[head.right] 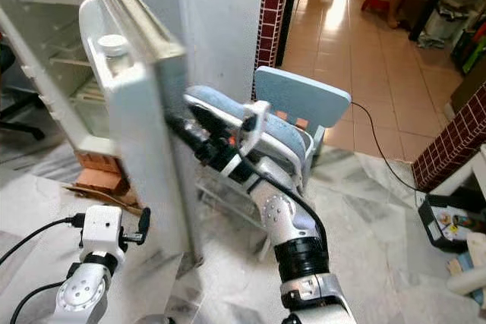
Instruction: Restocking fridge
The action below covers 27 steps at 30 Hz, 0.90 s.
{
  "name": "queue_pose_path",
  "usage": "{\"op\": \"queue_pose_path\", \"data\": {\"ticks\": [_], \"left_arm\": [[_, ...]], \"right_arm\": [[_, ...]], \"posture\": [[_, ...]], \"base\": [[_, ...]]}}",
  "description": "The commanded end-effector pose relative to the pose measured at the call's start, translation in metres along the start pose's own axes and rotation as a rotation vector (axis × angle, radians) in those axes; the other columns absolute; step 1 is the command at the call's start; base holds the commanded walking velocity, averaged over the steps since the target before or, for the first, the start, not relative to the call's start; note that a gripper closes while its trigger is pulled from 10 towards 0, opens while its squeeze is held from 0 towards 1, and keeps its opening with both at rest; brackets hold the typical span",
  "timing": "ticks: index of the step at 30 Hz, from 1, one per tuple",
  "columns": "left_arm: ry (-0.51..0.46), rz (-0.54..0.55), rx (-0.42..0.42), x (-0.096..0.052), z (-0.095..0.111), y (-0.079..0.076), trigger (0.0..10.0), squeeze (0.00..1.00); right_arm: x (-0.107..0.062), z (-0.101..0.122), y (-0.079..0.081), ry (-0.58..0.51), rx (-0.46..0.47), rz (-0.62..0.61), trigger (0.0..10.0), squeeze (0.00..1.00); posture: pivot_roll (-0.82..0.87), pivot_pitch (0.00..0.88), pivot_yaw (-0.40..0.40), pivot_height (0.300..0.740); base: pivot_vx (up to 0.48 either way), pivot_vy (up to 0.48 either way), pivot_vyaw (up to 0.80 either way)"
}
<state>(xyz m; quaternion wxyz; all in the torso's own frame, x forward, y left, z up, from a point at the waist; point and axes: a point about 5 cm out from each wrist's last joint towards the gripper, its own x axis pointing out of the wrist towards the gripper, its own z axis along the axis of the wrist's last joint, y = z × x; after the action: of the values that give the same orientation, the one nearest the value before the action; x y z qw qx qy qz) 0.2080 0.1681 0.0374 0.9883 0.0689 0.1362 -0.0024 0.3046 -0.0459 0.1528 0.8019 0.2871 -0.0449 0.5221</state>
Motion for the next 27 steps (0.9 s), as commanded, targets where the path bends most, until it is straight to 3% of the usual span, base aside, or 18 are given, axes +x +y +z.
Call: {"op": "queue_pose_path", "data": {"ticks": [1,4,10,15,19,27], "left_arm": [[0.008,-0.003,0.005,-0.002,-0.003,0.000,10.0,0.00],[-0.013,0.003,0.024,0.002,0.001,-0.001,10.0,0.00],[-0.052,0.031,0.026,0.010,0.011,0.002,10.0,0.00],[-0.065,0.050,0.039,0.014,0.017,0.012,10.0,0.00],[-0.083,0.082,0.043,0.019,0.025,0.019,10.0,0.00],[-0.107,0.067,0.069,0.019,0.031,0.019,10.0,0.00]], "right_arm": [[-0.016,-0.013,-0.011,0.058,0.002,-0.073,10.0,0.00],[-0.041,-0.027,-0.029,0.126,-0.050,-0.288,10.0,0.00],[-0.075,-0.028,-0.047,0.172,-0.229,-0.604,10.0,0.00],[-0.076,-0.029,-0.055,0.132,-0.272,-0.738,10.0,0.00],[-0.072,-0.023,-0.054,0.118,-0.368,-0.779,10.0,0.00],[-0.077,-0.021,-0.058,0.083,-0.357,-0.843,10.0,0.00]], "posture": [[0.16,0.000,-0.076,0.740],[0.16,0.000,-0.102,0.740],[0.16,0.000,-0.100,0.740],[0.16,0.000,-0.065,0.740],[0.15,0.000,-0.041,0.740],[0.14,0.000,-0.043,0.740]], "base": [[0.000,0.000,0.00],[0.000,0.000,0.00],[0.000,0.000,0.00],[0.000,0.000,0.00],[0.000,0.266,0.00],[0.000,0.480,0.00]]}}
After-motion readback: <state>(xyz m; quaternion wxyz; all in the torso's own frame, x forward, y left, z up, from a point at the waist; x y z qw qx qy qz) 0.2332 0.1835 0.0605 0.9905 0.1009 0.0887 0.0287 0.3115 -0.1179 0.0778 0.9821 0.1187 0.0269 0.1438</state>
